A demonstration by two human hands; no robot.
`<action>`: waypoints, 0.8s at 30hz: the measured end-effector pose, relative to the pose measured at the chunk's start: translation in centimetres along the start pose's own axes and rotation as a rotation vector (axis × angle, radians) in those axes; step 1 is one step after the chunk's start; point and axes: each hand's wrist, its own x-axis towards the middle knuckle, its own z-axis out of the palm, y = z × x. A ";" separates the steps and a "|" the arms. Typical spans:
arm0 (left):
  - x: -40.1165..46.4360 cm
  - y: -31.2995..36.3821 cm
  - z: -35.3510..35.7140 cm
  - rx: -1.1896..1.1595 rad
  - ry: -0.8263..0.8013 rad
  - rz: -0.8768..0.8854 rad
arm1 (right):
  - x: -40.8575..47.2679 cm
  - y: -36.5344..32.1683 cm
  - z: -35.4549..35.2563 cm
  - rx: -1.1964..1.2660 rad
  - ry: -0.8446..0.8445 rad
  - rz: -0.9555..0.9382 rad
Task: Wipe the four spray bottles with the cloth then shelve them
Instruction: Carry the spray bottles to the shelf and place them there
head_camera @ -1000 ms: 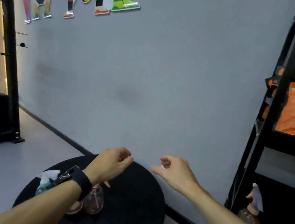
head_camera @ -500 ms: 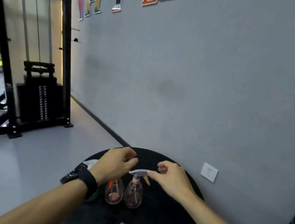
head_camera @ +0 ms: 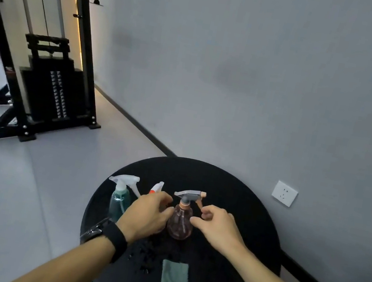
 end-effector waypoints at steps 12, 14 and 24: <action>2.2 -3.9 4.4 0.004 -0.072 -0.041 | 4.5 1.6 6.0 0.058 -0.052 0.037; 2.5 -4.5 4.9 0.008 -0.082 -0.047 | 5.2 1.8 7.2 0.048 -0.045 0.040; 3.2 -5.9 6.0 0.001 -0.100 -0.051 | 8.0 2.0 9.7 0.136 0.108 0.068</action>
